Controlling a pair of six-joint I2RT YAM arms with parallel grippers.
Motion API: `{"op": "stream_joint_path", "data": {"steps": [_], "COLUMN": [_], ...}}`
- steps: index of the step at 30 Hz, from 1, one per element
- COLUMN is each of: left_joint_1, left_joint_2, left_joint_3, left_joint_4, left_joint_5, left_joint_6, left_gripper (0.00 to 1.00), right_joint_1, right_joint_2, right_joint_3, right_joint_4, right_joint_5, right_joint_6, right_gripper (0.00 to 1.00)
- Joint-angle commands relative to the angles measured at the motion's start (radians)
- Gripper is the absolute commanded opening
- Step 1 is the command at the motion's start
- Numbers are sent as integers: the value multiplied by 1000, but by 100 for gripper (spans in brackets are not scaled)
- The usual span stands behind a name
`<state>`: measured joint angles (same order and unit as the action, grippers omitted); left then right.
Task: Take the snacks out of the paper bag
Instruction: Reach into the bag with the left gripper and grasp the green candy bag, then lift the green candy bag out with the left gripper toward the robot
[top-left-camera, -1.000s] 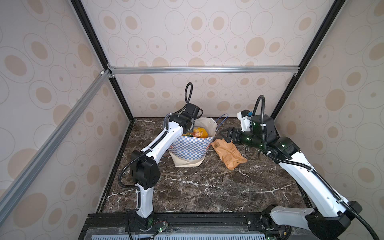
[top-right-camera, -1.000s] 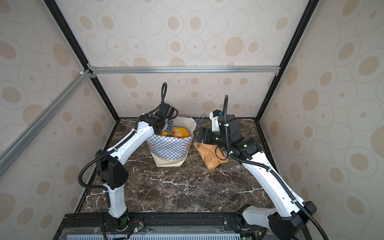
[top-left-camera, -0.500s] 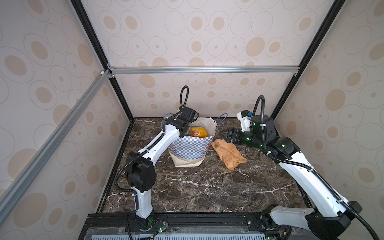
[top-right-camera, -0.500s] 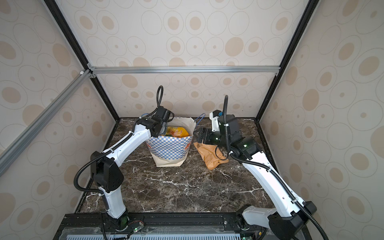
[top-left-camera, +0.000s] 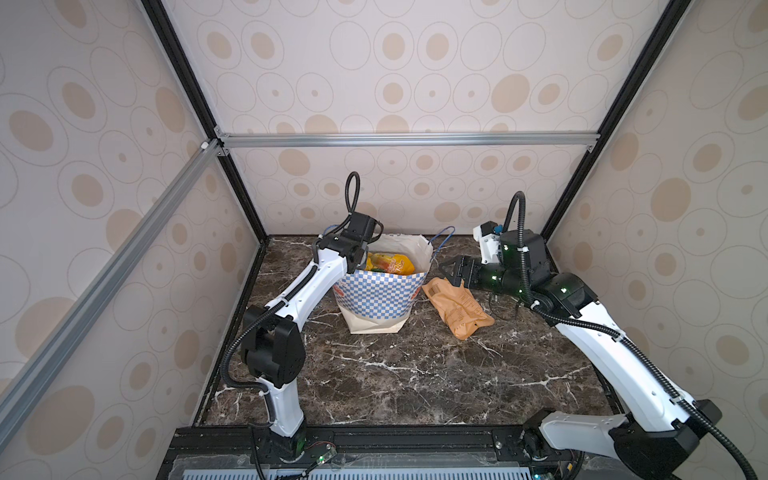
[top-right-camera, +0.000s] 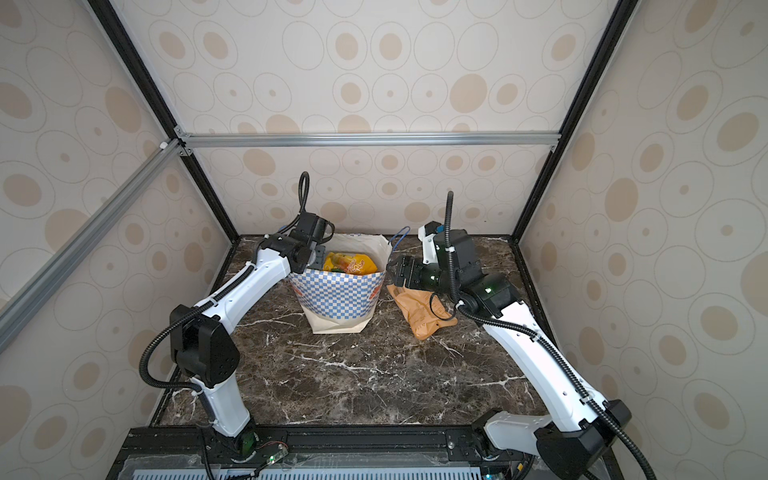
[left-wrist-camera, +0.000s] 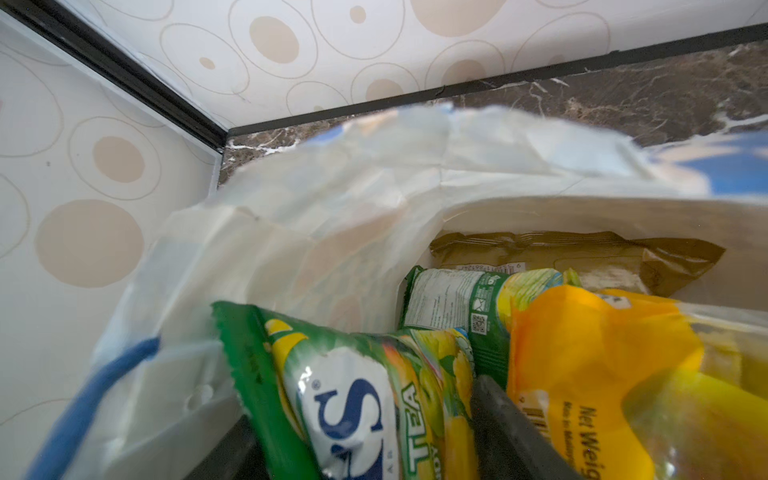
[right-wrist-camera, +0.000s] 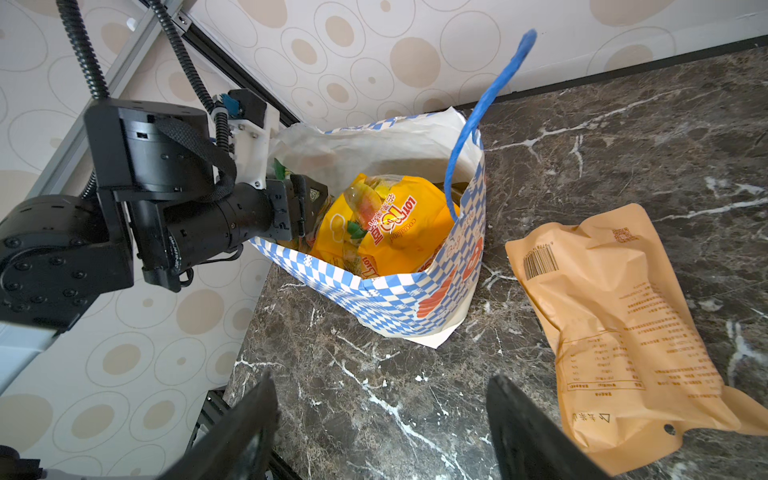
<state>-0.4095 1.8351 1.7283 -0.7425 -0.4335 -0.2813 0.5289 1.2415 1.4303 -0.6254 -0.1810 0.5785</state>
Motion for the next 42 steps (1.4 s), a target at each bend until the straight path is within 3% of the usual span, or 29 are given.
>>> {"op": "stream_joint_path", "data": {"steps": [1,8,17,23,36,42], "left_joint_1": [12,18,18,18,17,17], "left_joint_2": [-2,-23,-59,-103,-172,-176], "left_joint_3": [-27,-37,42,99,92,117], "left_joint_4": [32,68,75,119,223,254], "left_joint_5": [71,148,313,446,502,587], "left_joint_6": [-28,-36,-34,-22,19,10], "left_gripper": [59,28,0,0,0,0], "right_joint_1": [5,7,7,8,7,7], "right_joint_2": [-15,-25,-47,-54,-34,-35], "right_joint_3": [7,20,-5,-10,-12,-7], "right_joint_4": [-22,-56,-51,-47,-7,4], "right_joint_5": [18,38,64,64,63,61], "right_joint_6": [9,18,27,31,46,56], "right_gripper": [81,81,81,81,81,81]}}
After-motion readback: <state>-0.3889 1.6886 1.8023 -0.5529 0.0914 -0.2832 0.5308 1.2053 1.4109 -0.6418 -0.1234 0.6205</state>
